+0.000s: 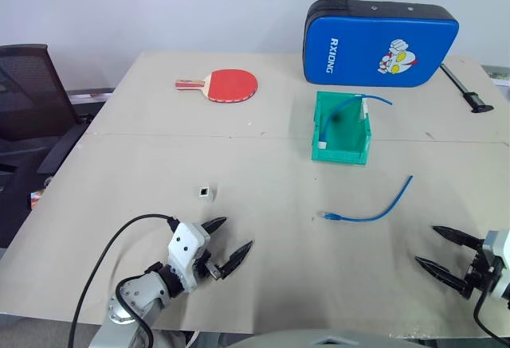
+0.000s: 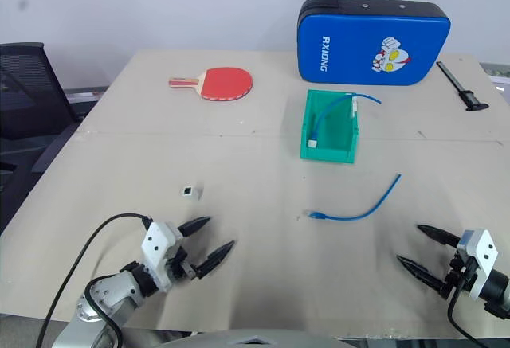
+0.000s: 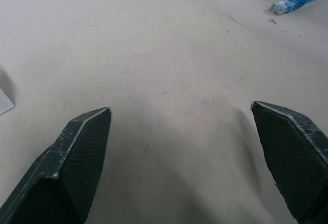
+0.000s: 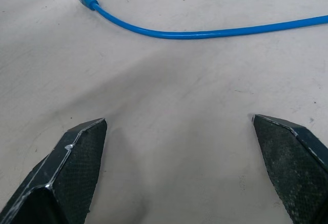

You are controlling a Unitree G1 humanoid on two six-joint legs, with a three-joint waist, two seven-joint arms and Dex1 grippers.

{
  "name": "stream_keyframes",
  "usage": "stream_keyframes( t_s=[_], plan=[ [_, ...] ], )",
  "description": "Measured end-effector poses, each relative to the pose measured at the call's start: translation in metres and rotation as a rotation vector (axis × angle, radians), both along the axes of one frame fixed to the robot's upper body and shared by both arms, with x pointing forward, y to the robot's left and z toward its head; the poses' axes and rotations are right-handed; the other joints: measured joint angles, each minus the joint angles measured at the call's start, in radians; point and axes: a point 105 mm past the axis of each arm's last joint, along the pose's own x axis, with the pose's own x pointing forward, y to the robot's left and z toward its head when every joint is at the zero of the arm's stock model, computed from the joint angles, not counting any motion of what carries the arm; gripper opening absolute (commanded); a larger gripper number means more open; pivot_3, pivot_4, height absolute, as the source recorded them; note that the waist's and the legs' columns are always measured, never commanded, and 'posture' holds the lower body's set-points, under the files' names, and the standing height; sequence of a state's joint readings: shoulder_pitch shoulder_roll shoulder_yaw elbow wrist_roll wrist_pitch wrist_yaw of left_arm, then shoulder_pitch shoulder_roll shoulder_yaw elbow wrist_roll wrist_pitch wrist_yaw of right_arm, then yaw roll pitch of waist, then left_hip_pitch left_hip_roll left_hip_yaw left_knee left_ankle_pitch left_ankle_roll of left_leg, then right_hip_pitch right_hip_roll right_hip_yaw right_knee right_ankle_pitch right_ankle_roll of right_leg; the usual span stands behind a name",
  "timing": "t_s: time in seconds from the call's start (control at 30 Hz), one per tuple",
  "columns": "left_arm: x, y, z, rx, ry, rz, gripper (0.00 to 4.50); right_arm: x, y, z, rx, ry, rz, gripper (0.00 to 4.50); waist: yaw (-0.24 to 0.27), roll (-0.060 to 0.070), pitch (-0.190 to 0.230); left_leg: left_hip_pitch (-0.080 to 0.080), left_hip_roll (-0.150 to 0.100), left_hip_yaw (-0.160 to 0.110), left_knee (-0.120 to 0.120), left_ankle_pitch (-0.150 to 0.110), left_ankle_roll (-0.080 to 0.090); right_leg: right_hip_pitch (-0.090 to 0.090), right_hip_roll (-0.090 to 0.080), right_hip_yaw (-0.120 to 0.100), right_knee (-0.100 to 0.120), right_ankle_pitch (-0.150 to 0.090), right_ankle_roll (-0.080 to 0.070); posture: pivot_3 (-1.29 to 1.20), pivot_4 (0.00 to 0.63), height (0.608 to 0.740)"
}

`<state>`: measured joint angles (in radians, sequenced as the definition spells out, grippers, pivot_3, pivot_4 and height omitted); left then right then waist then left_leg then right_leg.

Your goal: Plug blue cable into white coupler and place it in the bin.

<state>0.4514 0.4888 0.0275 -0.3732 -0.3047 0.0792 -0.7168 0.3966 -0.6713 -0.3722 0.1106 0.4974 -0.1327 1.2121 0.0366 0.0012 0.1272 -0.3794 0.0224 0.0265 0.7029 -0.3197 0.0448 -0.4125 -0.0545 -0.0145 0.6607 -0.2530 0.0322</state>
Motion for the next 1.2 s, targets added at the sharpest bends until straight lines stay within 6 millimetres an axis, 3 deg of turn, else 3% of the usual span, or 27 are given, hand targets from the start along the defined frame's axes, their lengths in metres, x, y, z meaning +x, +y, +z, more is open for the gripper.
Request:
stream_keyframes(
  t_s=[0.73,1.07,1.2],
  plan=[
    [-0.004,0.002,0.0,0.018,-0.02,-0.04,4.47,0.003,0.001,-0.001,0.014,-0.033,-0.008,4.5,0.0,-0.001,0.001,0.0,0.0,0.001,0.0,0.0,0.0,0.0,0.0,0.0,0.0,0.0,0.0,0.0,0.15,0.681],
    [0.004,-0.001,0.004,0.051,-0.013,-0.122,4.47,-0.001,0.001,-0.001,0.021,-0.023,-0.008,4.5,0.002,-0.001,0.001,0.0,0.0,0.0,0.001,0.0,0.0,0.0,0.0,0.0,0.001,0.0,0.0,0.0,0.15,0.681],
    [0.005,-0.004,0.007,0.066,-0.012,-0.172,4.47,0.0,0.016,0.01,0.011,-0.062,0.053,4.5,0.0,-0.001,0.003,0.0,0.0,0.0,0.001,0.0,0.0,0.0,0.0,0.0,0.001,0.0,0.0,0.0,0.15,0.681]
  ],
)
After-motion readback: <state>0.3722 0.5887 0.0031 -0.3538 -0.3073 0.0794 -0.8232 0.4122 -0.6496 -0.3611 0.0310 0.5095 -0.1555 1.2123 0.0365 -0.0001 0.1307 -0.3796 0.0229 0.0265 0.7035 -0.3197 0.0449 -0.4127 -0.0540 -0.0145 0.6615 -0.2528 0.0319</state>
